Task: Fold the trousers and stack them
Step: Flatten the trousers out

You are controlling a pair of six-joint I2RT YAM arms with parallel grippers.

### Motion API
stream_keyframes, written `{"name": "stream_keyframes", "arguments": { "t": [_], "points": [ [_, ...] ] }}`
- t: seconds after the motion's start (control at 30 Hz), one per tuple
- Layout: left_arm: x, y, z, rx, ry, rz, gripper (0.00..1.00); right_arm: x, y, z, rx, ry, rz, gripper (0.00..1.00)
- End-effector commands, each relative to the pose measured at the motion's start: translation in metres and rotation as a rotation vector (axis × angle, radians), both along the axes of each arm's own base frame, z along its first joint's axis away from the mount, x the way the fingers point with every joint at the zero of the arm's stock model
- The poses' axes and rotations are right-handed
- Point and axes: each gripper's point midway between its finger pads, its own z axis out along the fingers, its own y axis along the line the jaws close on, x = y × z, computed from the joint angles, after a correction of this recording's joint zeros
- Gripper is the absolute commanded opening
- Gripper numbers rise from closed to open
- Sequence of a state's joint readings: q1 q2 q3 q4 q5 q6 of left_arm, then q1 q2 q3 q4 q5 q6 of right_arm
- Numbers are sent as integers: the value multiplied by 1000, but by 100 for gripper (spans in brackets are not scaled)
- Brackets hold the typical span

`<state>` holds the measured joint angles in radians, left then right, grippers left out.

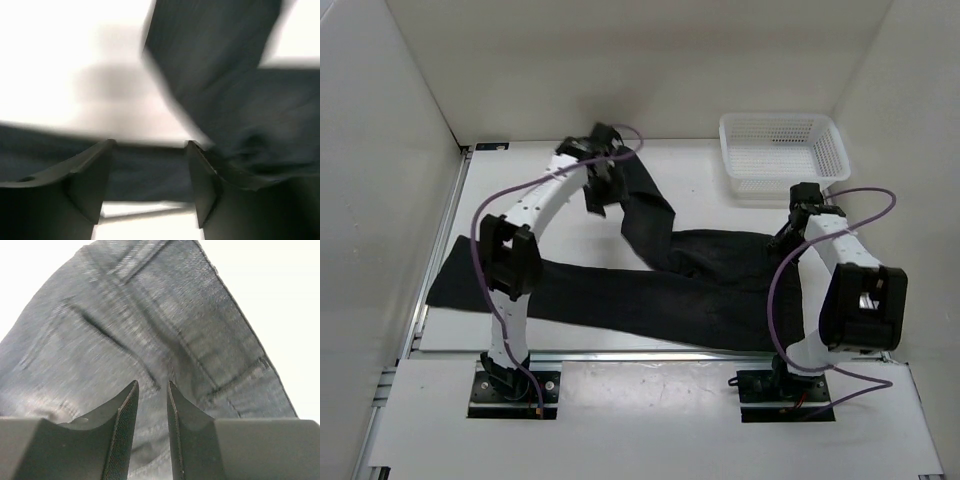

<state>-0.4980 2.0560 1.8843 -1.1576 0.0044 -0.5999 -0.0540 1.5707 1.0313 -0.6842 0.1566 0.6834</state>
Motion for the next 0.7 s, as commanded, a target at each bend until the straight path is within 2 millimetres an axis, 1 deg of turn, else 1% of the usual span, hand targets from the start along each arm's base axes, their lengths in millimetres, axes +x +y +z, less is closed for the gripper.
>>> {"name": "stream_keyframes", "arguments": {
  "t": [0.0, 0.03, 0.07, 0.1, 0.13, 0.17, 0.2, 0.23, 0.27, 0.3, 0.33, 0.37, 0.4, 0.43, 0.47, 0.5, 0.53, 0.6, 0.63, 0.67],
  "points": [
    [56, 29, 48, -100, -124, 105, 64, -4, -5, 32, -32, -67, 29, 35],
    [77, 39, 61, -147, -157, 137, 41, -4, -5, 40, -38, -96, 40, 35],
    [89, 41, 45, -157, -128, 149, 31, -4, -4, 47, -34, -108, 56, 35],
    [102, 44, 43, -173, -142, 161, 25, -5, -2, 54, -24, -118, 60, 35],
    [119, 50, 53, -196, -184, 178, 24, -8, -2, 60, -29, -132, 70, 35],
    [128, 51, 50, -207, -187, 182, 28, -7, -2, 67, -34, -148, 78, 35],
    [137, 50, 33, -219, -165, 184, 40, -6, 0, 77, -25, -175, 82, 36],
    [146, 50, 36, -239, -182, 185, 50, -10, 0, 80, -25, -177, 82, 36],
    [154, 54, 32, -252, -184, 205, 67, -10, 5, 83, -1, -191, 93, 36],
    [159, 53, 18, -250, -166, 215, 73, -12, 5, 88, -2, -202, 93, 37],
    [167, 55, 17, -275, -179, 237, 77, -10, 7, 91, 11, -213, 99, 37],
    [173, 59, 13, -279, -182, 254, 80, -11, 8, 95, 9, -226, 99, 37],
    [176, 58, 6, -282, -180, 263, 84, -14, 10, 97, 19, -226, 115, 39],
    [179, 59, 7, -281, -191, 274, 84, -12, 10, 100, 18, -236, 115, 39],
    [188, 58, 8, -286, -218, 283, 84, -12, 10, 100, 18, -236, 115, 40],
    [190, 57, 6, -292, -217, 295, 84, -14, 10, 99, 19, -227, 115, 40],
    [194, 57, -4, -290, -211, 296, 84, -14, 10, 99, 16, -226, 123, 40],
    [203, 56, -6, -298, -225, 330, 83, -15, 10, 101, 16, -225, 124, 40],
    [205, 55, -20, -295, -204, 340, 83, -15, 10, 101, 16, -225, 124, 40],
    [206, 55, -25, -296, -196, 350, 81, -15, 10, 104, 15, -234, 124, 40]
  ]
}}
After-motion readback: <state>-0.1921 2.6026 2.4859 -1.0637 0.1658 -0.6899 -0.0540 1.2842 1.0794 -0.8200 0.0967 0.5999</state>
